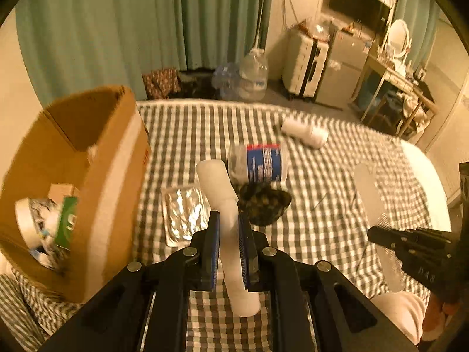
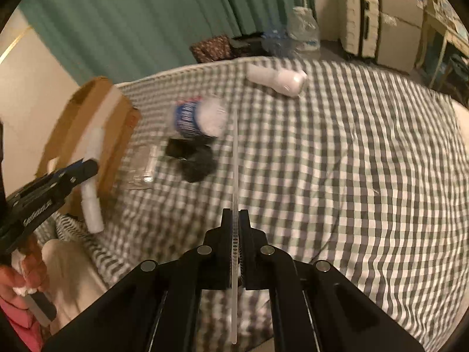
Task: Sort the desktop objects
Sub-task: 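Carry the white strip into the cardboard box with the left tool while the right tool drops the comb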
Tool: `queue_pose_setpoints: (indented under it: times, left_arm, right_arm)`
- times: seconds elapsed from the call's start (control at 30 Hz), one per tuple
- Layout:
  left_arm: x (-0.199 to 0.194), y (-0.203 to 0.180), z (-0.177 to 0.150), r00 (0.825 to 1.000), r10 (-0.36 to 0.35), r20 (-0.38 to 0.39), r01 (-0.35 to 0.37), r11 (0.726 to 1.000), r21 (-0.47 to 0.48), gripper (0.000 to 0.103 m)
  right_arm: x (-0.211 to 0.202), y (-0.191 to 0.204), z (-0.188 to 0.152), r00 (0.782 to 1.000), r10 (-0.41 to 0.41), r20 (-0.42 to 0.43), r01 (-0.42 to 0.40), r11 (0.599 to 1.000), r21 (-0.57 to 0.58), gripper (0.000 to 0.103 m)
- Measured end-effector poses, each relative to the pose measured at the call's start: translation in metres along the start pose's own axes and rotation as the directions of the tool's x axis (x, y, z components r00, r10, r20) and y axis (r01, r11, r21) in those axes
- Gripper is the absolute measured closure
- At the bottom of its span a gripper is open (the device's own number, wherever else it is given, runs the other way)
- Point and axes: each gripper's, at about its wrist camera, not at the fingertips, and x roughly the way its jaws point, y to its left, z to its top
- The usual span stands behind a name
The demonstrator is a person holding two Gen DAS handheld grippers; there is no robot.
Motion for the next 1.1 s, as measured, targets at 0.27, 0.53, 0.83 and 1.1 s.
queue_pose_setpoints:
  times: [0.27, 0.53, 0.83, 1.1]
  left_arm:
    - [-0.066, 0.039, 0.03, 0.992, 0.01, 0.123, -0.008, 1.0, -0.019, 0.091]
    - [-0.095, 0.117, 0.05, 0.98, 0.104, 0.17, -0.093, 0.993, -0.073, 0.091]
    - [-0.058, 0.194, 0.044, 0.98, 0.185, 0.071, -0.177, 0.978, -0.115, 0.091]
    - [-0.018, 0.225, 0.032, 0.984, 0.176, -0.019, -0.177, 0.976, -0.123, 0.091]
  right_arm:
    - [-0.055, 0.087, 0.022, 0.995, 0.024, 0.092, -0.014, 0.994, -0.109, 0.099]
    - [-0.062, 0.192, 0.06, 0.984, 0.124, 0.125, -0.09, 0.965, -0.247, 0.099]
    - [0.007, 0.275, 0.089, 0.974, 0.225, 0.009, -0.212, 0.928, -0.307, 0.099]
    - [0.081, 0.305, 0.109, 0.97, 0.224, -0.095, -0.241, 0.931, -0.275, 0.099]
